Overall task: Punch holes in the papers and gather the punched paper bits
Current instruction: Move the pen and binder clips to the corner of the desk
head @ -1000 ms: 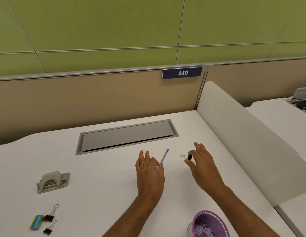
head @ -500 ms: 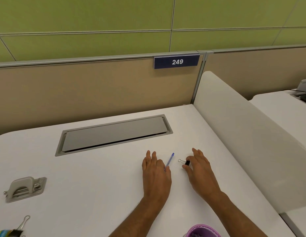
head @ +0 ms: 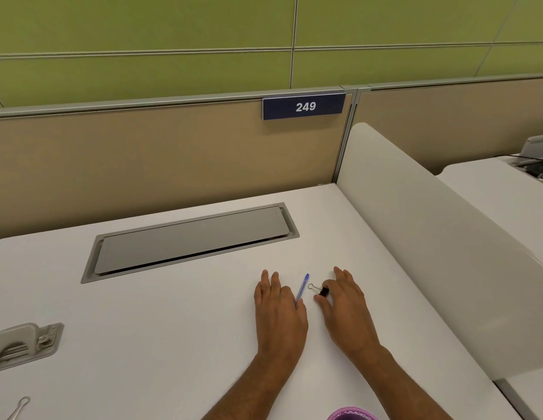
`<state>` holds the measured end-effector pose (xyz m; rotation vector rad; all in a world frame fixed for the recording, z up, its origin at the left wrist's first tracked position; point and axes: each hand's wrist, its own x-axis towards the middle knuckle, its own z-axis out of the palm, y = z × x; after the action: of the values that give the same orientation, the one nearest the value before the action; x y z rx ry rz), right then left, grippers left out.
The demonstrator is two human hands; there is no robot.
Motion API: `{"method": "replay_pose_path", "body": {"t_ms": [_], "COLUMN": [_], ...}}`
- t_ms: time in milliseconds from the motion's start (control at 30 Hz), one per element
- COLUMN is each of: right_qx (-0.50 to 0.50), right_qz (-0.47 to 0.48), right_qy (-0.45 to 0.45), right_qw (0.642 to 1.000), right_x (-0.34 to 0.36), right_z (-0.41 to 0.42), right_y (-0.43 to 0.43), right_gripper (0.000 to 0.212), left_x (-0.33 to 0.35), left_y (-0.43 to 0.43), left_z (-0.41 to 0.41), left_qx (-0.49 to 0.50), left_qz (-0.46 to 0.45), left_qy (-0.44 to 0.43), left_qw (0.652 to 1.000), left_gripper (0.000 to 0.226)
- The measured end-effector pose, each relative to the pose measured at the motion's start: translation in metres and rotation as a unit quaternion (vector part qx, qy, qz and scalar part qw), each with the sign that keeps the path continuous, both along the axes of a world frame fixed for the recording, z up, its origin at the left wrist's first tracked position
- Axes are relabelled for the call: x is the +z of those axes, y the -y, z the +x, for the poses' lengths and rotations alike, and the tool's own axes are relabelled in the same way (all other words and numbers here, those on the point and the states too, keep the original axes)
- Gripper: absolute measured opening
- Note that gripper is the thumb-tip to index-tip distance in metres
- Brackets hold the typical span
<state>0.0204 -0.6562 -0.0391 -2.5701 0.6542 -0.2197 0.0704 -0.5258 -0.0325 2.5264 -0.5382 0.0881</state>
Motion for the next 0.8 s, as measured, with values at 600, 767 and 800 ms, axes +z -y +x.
{"method": "replay_pose_path", "body": {"t_ms": [600, 767, 800], "right_qx": [-0.058, -0.051, -0.047], "right_qz": [0.034, 0.027, 0.032], "right_qy": [0.058, 0.072, 0.078], "right_qw": [0.996, 0.996, 0.995], "right_x": [0.049, 0.091, 0.100], "right_z": [-0.013, -0.014, -0.014], "right_y": [-0.019, -0.043, -0.051], "right_gripper": [0.056, 0.062, 0.064], "left_x": [0.039, 0.070, 0.075], "left_y": [-0.011, -0.037, -0.044], "left_z": [-0.012, -0.016, -0.016], "left_qx": [-0.030, -0.026, -0.024], "left_qz": [-0.040, -0.063, -0.068], "left_qy": [0.007, 0.015, 0.016], "left_qw": [0.999, 0.998, 0.997], "left_gripper": [0.066, 0.087, 0.085]}}
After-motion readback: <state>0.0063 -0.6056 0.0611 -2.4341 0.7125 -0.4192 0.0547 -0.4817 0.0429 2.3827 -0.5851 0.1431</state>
